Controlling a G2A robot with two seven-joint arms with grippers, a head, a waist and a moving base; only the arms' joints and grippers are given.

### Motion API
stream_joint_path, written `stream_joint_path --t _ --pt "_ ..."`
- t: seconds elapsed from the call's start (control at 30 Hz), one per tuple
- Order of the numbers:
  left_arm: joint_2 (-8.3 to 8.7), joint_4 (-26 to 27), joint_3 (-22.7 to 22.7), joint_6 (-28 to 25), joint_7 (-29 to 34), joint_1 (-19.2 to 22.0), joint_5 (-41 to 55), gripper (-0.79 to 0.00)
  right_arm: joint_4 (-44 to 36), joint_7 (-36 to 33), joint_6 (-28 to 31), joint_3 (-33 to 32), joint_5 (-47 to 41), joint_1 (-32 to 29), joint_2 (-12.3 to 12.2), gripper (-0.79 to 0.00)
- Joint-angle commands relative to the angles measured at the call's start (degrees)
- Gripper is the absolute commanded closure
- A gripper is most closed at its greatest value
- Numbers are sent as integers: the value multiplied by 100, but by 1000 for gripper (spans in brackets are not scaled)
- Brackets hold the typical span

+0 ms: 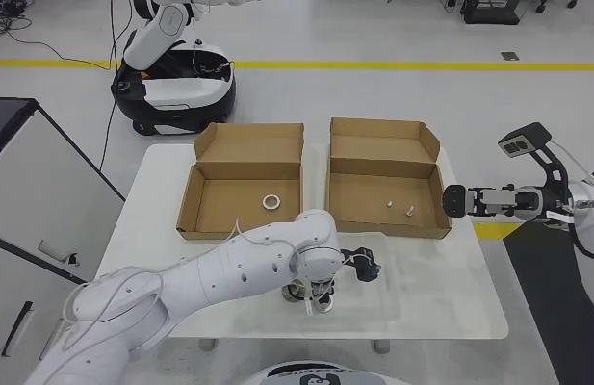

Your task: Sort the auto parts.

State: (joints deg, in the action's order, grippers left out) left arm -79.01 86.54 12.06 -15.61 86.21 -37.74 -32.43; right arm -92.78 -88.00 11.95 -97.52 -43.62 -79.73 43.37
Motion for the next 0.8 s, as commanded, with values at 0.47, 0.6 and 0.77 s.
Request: stream_joint_path --t 0.47,0.6,0.77 --pt "-120 -188 -11 -59 68 -9 24 -246 0 0 0 0 -1 0 0 -785" --pt "-152 -240 -26 -76 93 -18 35 -240 0 0 0 0 -1 0 0 -785" --pt "-192 -321 -42 -75 138 8 -34 -25 0 0 0 0 -1 0 0 -785"
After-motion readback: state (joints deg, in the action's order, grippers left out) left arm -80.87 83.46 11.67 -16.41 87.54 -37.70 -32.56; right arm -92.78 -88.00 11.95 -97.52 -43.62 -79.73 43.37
